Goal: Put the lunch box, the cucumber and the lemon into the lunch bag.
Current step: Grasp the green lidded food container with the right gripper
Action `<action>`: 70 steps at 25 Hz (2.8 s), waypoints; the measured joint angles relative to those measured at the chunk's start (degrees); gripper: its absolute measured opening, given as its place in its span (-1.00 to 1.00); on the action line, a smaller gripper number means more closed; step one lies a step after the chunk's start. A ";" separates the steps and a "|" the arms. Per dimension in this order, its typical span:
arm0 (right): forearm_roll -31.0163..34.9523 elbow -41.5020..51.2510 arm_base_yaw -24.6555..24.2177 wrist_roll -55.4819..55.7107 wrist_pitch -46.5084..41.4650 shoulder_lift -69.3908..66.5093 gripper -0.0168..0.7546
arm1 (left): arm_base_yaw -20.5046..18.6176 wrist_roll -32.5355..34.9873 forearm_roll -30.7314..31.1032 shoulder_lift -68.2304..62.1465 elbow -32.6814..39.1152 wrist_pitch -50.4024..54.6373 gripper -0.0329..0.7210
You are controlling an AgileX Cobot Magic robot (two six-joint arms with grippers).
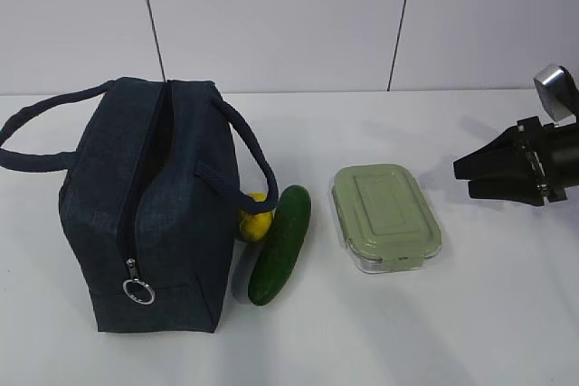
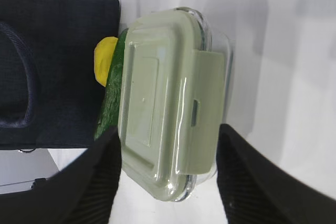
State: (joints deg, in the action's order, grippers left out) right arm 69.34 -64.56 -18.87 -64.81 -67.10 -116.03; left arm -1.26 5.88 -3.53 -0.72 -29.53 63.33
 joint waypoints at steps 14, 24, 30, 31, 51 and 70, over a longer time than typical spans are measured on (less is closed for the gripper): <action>-0.19 0.00 0.00 -0.25 0.00 0.00 0.13 | 0.00 0.00 0.00 -18.71 -12.37 -0.29 -0.21; -0.67 0.00 0.00 -4.55 0.00 -0.24 0.13 | 0.00 0.00 0.00 -30.78 -14.45 -1.28 -0.21; 0.34 0.00 0.00 -5.55 0.00 -1.17 0.13 | 0.00 0.00 0.00 -30.87 -14.45 -2.33 -0.21; 1.34 0.00 0.00 -5.55 0.00 -1.82 0.13 | 0.00 0.00 0.00 -30.87 -14.45 -2.33 -0.21; 3.58 -1.47 1.96 -3.78 0.14 -6.37 0.54 | 0.00 0.00 0.00 -30.87 -14.45 -2.36 -0.21; 1.47 -3.89 6.13 -1.41 0.14 -9.31 0.54 | 0.00 0.00 0.00 -30.87 -14.45 -2.36 -0.21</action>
State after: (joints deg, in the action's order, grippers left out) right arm 70.81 -68.45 -12.74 -66.22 -66.96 -125.34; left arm -1.26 5.88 -3.53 -31.59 -43.98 60.97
